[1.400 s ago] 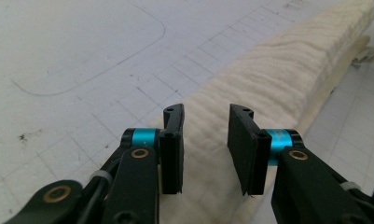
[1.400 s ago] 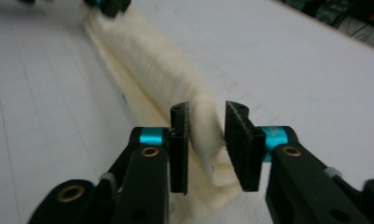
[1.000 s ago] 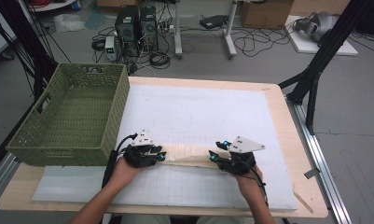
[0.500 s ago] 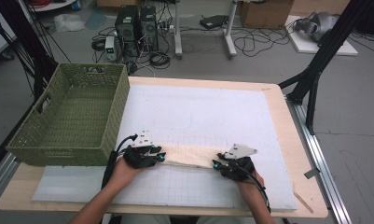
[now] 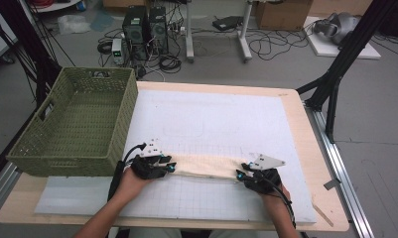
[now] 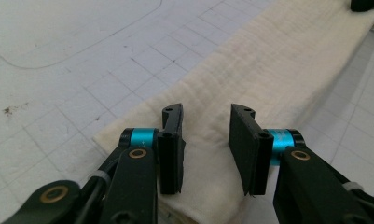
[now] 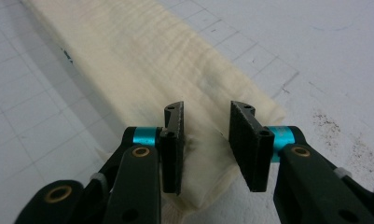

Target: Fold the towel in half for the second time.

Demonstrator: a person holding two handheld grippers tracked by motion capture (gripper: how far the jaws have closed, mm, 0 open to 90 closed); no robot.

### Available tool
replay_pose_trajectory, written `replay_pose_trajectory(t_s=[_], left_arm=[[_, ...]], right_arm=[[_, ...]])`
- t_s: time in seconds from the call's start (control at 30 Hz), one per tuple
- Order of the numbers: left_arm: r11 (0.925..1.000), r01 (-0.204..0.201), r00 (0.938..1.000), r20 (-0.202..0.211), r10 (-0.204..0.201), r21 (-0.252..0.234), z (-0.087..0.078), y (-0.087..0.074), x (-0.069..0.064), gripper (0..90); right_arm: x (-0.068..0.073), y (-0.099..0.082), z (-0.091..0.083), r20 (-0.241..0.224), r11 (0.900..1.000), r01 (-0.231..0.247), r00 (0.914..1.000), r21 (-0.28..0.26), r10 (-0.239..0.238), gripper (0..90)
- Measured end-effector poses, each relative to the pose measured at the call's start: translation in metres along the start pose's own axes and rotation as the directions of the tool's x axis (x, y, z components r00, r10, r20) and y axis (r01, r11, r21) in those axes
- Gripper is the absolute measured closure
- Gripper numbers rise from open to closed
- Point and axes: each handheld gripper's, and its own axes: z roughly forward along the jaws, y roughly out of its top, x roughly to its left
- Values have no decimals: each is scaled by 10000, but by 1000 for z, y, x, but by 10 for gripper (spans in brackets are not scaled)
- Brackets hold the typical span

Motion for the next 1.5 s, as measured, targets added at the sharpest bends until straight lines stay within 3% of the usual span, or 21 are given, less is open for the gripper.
replay_pose_trajectory(t_s=[0.1,0.2,0.3,0.43,0.6,0.77,0.97,1.17,1.33,1.5], left_arm=[[9996,149,9998,-101,-152,-247,-5,3,1,629],[9952,317,9993,-153,-333,-927,-14,8,2,617],[9920,228,9997,-64,-237,-1245,-20,10,1,619],[9986,13,9999,-130,-20,-532,-14,4,1,652],[9996,-233,9989,-405,239,152,-11,-3,1,686],[9991,-367,9977,-556,380,231,-13,-5,0,704],[9995,-242,9984,-516,251,180,-16,-8,2,707],[9999,156,9989,-436,-153,48,-17,-8,4,687],[9975,625,9975,-314,-636,-343,-21,-7,9,606],[9843,947,9944,-332,-1007,-1490,-32,-1,12,507]], right_arm=[[0,0,0,4,10000,-49,10000,-17,49,653],[0,-1,0,-18,9999,-141,9999,-55,141,647],[0,-1,1,-14,9998,-180,9998,-89,180,640],[0,-1,1,-22,9996,-256,9997,-87,256,635],[-1,-2,1,-57,9996,-249,9997,-124,248,628],[-1,-1,1,-1,9998,-177,9998,-98,177,623],[-3,-2,-1,-42,9995,-311,9995,-27,311,618],[-4,-3,-1,-189,9984,-561,9983,-118,559,591],[-3,0,-7,-119,9971,-503,9987,-568,497,500],[-5,6,-19,-53,9885,-621,9981,-1382,619,463]])
